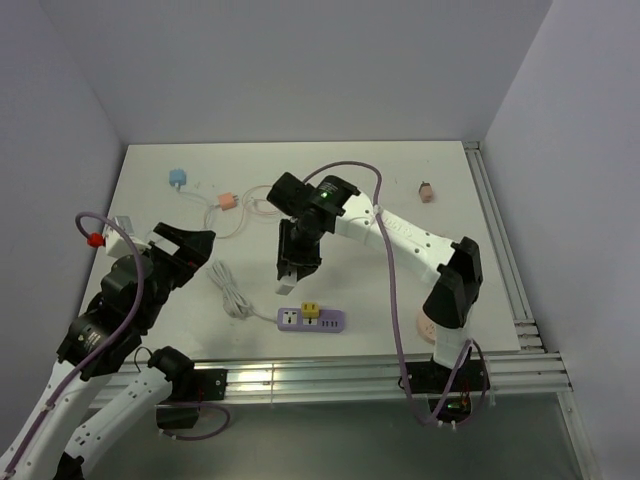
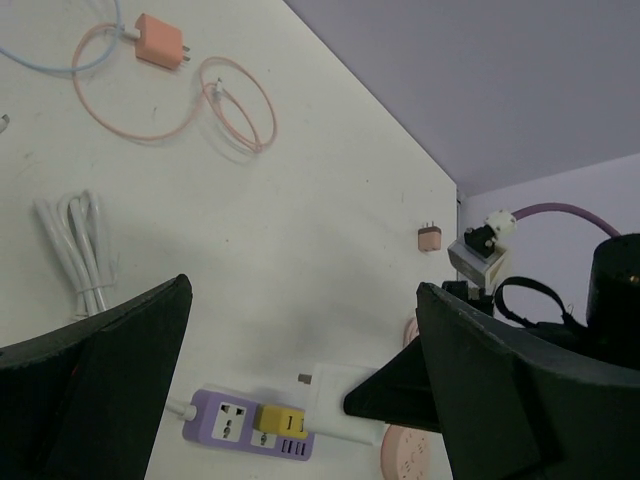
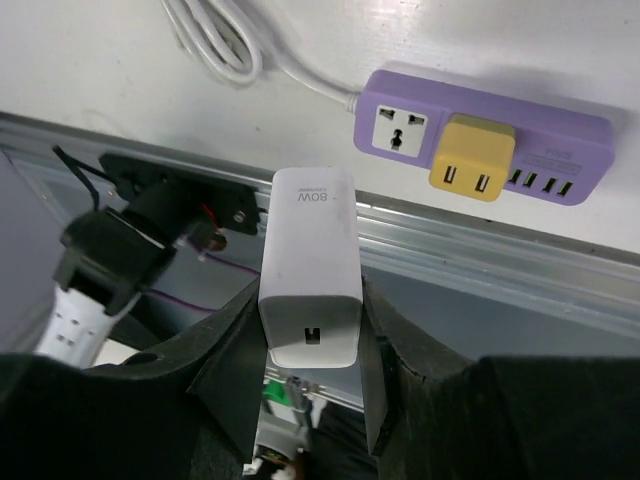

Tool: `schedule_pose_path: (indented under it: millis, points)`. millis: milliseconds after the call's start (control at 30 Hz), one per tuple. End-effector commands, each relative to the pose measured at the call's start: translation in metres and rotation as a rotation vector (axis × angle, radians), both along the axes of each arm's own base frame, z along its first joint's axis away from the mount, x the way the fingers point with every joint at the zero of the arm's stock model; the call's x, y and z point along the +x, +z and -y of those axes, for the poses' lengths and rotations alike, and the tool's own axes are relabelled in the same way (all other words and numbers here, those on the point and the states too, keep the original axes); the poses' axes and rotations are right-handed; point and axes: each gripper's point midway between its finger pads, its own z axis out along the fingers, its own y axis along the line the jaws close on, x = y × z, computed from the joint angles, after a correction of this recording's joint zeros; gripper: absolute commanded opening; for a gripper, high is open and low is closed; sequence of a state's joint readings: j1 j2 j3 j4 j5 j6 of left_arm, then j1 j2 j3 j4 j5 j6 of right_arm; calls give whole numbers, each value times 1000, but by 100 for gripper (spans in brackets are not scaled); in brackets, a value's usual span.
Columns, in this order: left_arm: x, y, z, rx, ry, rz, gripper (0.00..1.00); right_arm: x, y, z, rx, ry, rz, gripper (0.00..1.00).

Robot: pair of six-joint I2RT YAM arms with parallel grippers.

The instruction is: Insert the plug

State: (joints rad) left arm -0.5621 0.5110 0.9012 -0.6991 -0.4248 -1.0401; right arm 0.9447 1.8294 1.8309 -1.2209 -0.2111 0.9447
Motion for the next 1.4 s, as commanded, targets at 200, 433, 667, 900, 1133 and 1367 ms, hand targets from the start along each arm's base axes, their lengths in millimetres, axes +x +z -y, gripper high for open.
schedule_pose_path:
  millis: [200,433,667,900,1133,1367]
  points:
    - [0,-1,-1,10,-6,29,99,-9,-23,2,-162,-92,-148,0]
    - [1,-4,5,7,-33,26,100,-17,-46,1,-182,-94,-174,0]
    - [1,-4,9,5,-51,25,99,-29,-60,-3,-200,-81,-215,0]
    - [1,-5,15,-4,-81,24,99,-21,-70,-5,-229,-75,-191,0]
    - [0,-4,15,-2,-85,21,99,-21,-84,-6,-241,-84,-204,0]
    - [0,-4,14,9,-83,22,99,-18,-91,-6,-269,-93,-198,0]
